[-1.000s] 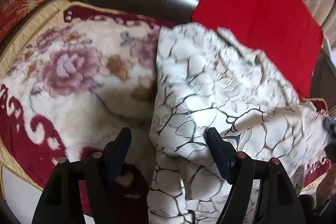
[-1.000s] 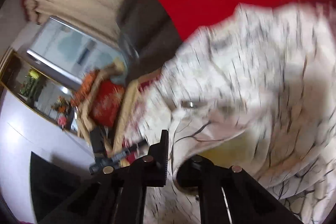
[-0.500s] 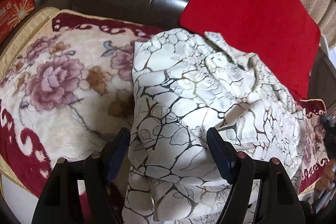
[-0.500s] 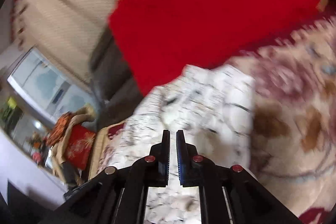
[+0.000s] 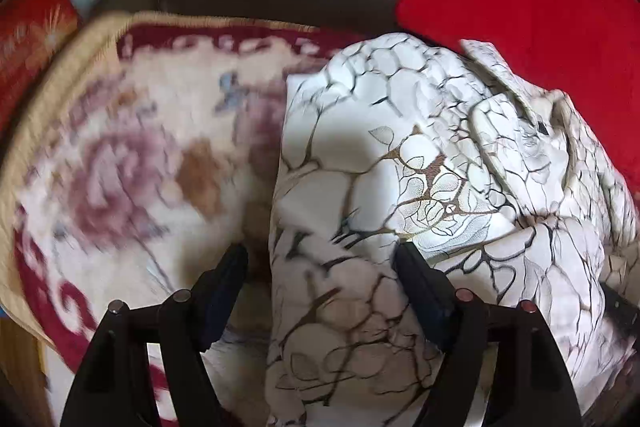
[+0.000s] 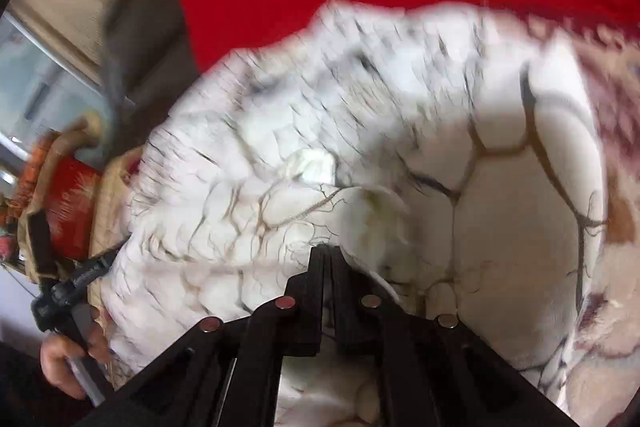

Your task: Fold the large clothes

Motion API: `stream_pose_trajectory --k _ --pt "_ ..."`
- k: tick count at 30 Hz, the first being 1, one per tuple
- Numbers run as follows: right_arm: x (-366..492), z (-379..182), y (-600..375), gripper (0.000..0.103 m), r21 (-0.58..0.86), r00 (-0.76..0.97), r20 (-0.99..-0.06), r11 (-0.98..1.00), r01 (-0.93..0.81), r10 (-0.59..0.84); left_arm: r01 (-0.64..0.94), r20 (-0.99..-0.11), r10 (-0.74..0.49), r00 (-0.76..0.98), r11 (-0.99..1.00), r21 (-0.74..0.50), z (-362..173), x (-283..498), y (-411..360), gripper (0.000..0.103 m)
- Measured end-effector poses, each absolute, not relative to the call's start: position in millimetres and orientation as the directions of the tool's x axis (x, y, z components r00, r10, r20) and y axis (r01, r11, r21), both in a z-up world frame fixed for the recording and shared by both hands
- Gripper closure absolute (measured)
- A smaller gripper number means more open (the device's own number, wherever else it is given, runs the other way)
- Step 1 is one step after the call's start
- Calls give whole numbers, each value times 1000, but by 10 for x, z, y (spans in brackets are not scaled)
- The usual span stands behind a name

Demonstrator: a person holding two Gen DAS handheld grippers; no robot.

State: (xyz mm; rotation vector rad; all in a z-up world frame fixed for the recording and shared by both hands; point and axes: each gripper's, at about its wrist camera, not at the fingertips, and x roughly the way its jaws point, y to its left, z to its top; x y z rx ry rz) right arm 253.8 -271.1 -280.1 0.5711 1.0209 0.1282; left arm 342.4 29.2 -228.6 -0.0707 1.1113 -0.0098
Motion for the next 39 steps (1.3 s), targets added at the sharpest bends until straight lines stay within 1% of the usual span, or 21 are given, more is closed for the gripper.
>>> stream_pose_trajectory --k 1,4,7,9,10,11,12,13,14,15,17,22,27,32,39 --pt "2520 -2772 -2724 96 520 543 -755 840 155 367 -40 -892 -54 450 996 -80 -2261 3398 317 25" --pt "2365 -2578 -2747 94 530 604 -704 843 96 374 -11 -874 -75 480 996 -92 -2117 3247 323 25" --pt "2192 -2362 -2703 94 541 660 -633 841 4 404 35 -823 -122 555 992 -124 -1942 2995 361 25" --pt "2112 -2324 -2638 93 540 660 -614 841 -48 432 53 -821 -103 561 995 -88 -1966 2907 345 21" --pt "2092 -2342 -2599 79 533 647 -622 844 -61 440 60 -837 -80 541 997 -56 -2027 2890 326 19" --pt "2096 -2421 -2545 46 525 611 -654 849 -57 446 66 -859 -72 506 997 -44 -2098 2899 326 19" --pt "2115 -2511 -2519 29 532 572 -680 846 -46 459 65 -872 -79 484 996 -54 -2148 2908 333 19" --pt "2115 -2601 -2496 27 545 540 -691 837 -47 481 51 -875 -89 476 996 -74 -2160 2883 367 19" --pt "2076 -2598 -2446 30 500 554 -703 864 -63 447 41 -872 -94 480 996 -85 -2134 2855 389 19" --pt "2023 -2565 -2404 30 457 571 -706 885 -86 420 35 -866 -95 490 995 -90 -2097 2820 389 19" --pt "1910 -2472 -2375 30 421 601 -695 901 -102 393 46 -838 -75 540 997 -60 -1917 2671 359 19" --pt "1512 -2174 -2523 30 445 723 -576 888 -116 382 82 -734 11 680 992 91 -1414 2285 240 19" --pt "1101 -1902 -2546 28 469 792 -490 876 -114 365 83 -644 27 764 987 140 -1006 1978 184 18" --pt "786 -1693 -2583 28 483 823 -436 866 -128 364 90 -594 41 804 978 189 -784 1690 75 18" --pt "422 -1367 -2620 28 486 851 -374 859 -159 369 92 -550 61 833 965 246 -608 1418 -16 18"
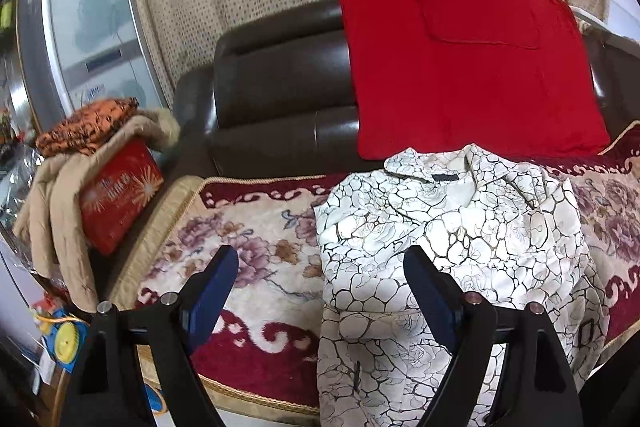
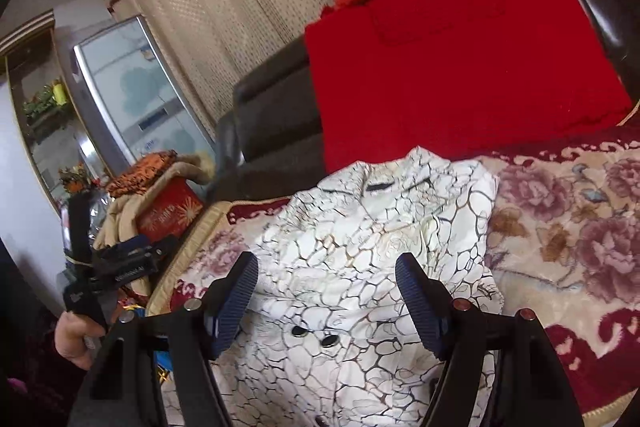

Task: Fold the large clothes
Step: 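Release the coat and raise both grippers above the folded coat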

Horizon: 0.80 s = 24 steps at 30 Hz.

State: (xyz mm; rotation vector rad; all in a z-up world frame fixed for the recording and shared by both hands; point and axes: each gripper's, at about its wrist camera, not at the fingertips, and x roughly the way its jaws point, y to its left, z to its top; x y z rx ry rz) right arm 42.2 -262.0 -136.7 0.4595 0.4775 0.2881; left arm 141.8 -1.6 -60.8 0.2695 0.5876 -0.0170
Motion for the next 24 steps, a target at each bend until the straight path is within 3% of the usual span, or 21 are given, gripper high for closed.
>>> stream_pose_trajectory --k 11,18,24 --pt "-24 -1126 -2624 28 457 865 -352 872 -175 358 116 -534 56 844 952 283 -485 1104 -27 18" --pt "-162 -1338 -2662 26 470 813 -458 874 -121 359 181 -659 4 752 960 212 -689 989 478 18" --pt "-243 -1857 -2734 26 488 729 -590 873 -20 347 212 -805 -7 593 966 148 -1197 883 1031 18"
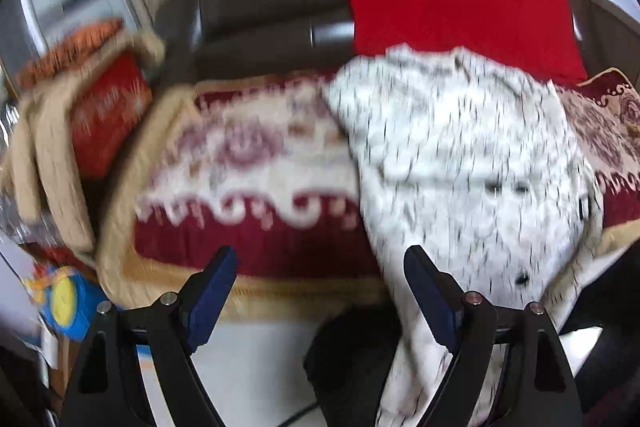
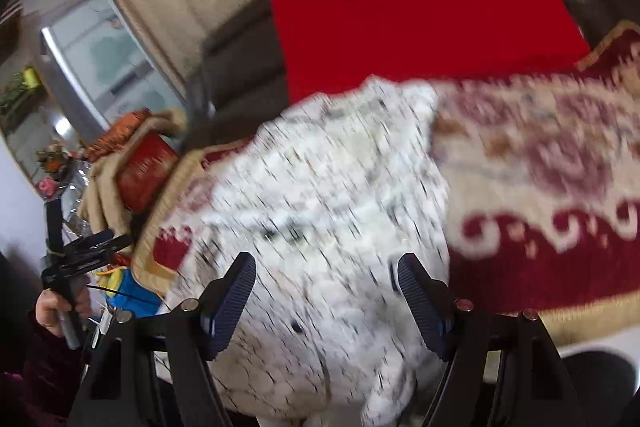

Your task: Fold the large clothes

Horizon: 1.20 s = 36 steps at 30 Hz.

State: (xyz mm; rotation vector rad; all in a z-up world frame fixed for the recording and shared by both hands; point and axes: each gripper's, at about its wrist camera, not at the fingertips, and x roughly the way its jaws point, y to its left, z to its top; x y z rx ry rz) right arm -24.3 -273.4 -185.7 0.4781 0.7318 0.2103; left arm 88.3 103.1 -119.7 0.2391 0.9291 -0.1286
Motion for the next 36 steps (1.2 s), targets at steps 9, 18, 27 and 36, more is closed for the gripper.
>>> stream_pose_trajectory --k 9,18,27,36 --pt "-200 -2581 -2690 26 502 565 -737 860 93 370 273 -915 -154 373 961 -51 -1866 573 815 18" --pt "-101 -3390 -2683 26 401 306 -893 891 212 330 385 -931 -204 302 920 -76 -2168 508 533 20" --pt "177 -4008 -2466 26 324 161 -944 898 299 287 383 -957 -193 218 919 -98 -2412 629 487 51" --pt "130 -3982 -2509 95 456 266 -883 838 299 386 421 -926 -286 245 892 -164 -2415 660 462 97"
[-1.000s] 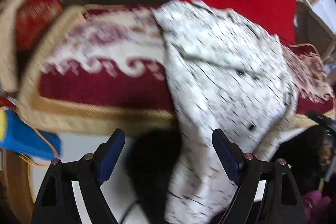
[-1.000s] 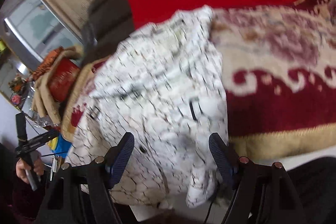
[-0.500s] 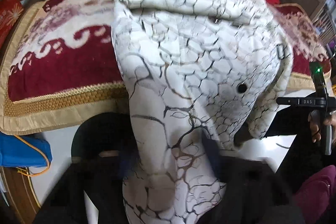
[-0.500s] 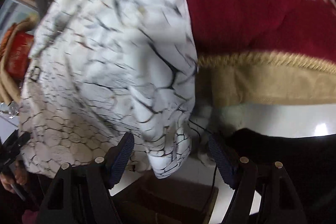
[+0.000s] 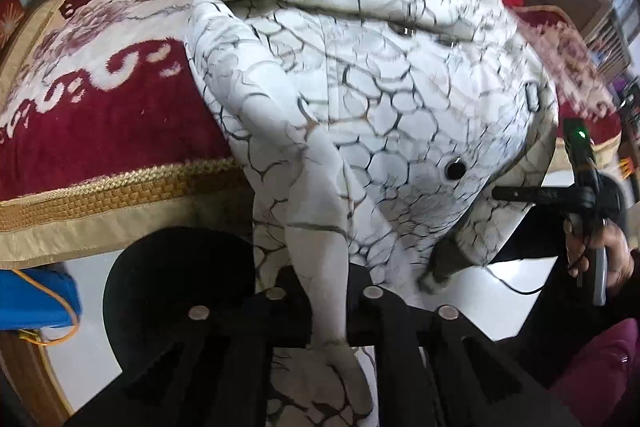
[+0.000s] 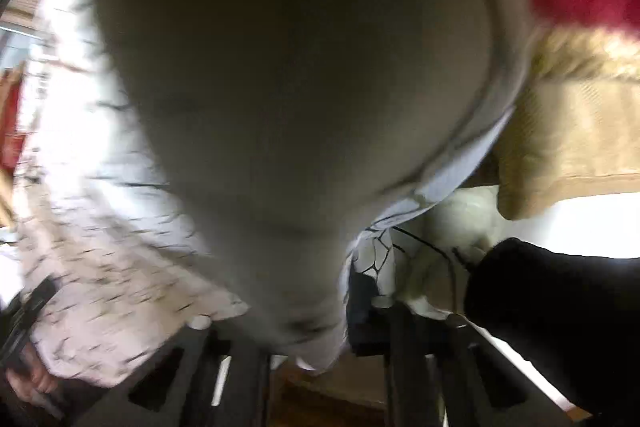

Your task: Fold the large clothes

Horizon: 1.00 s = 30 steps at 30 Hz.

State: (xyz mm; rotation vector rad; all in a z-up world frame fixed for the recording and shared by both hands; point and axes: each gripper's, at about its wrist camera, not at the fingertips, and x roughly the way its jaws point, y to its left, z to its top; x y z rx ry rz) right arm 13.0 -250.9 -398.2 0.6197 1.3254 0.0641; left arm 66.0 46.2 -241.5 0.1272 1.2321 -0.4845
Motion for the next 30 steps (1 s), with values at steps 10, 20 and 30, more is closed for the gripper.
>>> stream_pose_trajectory --k 10,20,30 --pt "-4 -2824 -2859 95 730 527 -621 673 120 580 406 -794 -529 300 824 -396 -1843 815 795 100" --pt "-27 -2863 -2933 92 551 416 -797 810 201 438 402 -784 -554 282 810 -428 -1876 812 858 100" --pt "-126 -3522 -2991 17 410 312 -896 860 304 316 397 -848 -445 288 861 -317 -2074 686 858 99"
